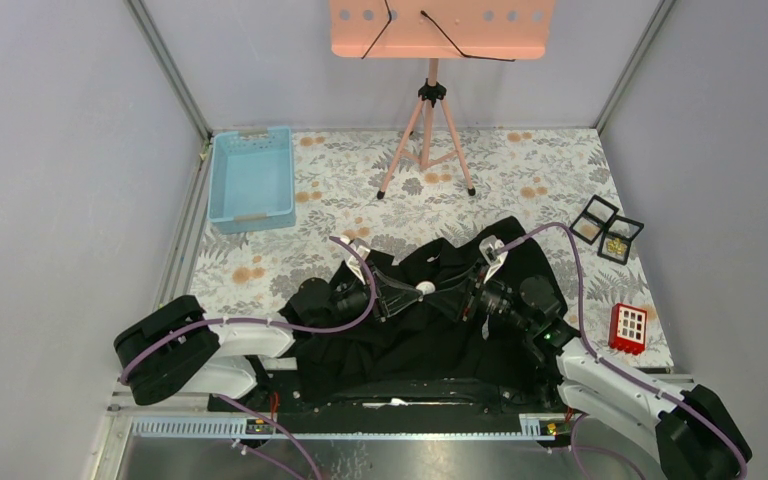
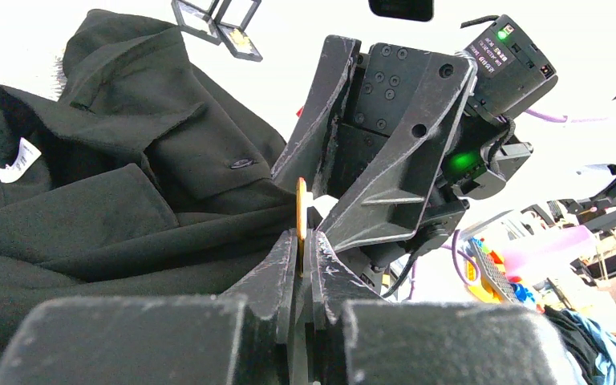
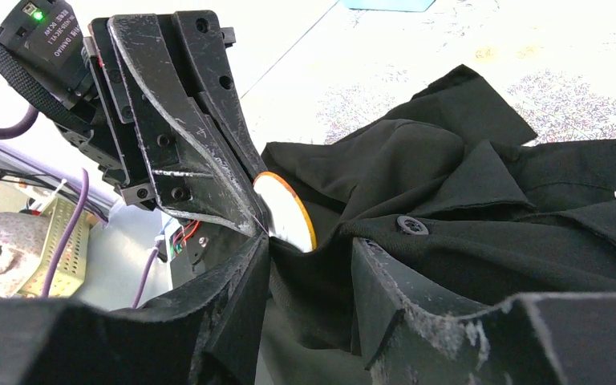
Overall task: Pin the brooch onto the clothing
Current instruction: Pin the brooch to the clothes.
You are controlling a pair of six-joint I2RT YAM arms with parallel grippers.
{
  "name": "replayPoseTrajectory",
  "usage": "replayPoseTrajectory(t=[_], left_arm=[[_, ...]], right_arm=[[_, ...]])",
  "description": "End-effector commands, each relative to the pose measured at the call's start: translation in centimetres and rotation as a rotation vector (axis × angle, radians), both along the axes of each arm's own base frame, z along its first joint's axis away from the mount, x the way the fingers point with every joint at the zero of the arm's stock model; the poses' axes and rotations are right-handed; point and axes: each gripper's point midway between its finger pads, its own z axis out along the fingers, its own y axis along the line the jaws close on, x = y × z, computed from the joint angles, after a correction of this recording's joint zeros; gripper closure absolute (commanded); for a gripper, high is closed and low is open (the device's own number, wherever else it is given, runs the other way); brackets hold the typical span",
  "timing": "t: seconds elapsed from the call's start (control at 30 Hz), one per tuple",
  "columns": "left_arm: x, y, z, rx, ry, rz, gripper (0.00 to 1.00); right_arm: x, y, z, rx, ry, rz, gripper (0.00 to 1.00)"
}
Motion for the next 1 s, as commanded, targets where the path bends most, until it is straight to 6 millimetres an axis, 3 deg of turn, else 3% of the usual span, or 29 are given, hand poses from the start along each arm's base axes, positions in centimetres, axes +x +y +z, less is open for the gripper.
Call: replayPoseTrajectory(t=[0.0,0.33,0.7,0.97], left_arm=[[-1.0,0.1,2.7,-0.086,-0.059,-0.044,1.0],[-1.1,0.0,3.0,-0.092,-0.066,-0.053,1.0],[-1.1,0.2,3.1,-0.103,-0.071,-0.046,1.0],[-1.3,0.3,3.3,-0.11,-0.081,-0.052,1.0]], right_arm=[[0.4,0.2,2.2,0.064,-0.059,-0.005,0.52],[1.3,0.2,1.9,0.066,0.017,-0.047,0.56],[2.3,0.1,2.7,0.127,0.073,-0.107,0.58],[3.3,0.1,1.7,0.062,0.18,-0.159,0.59]])
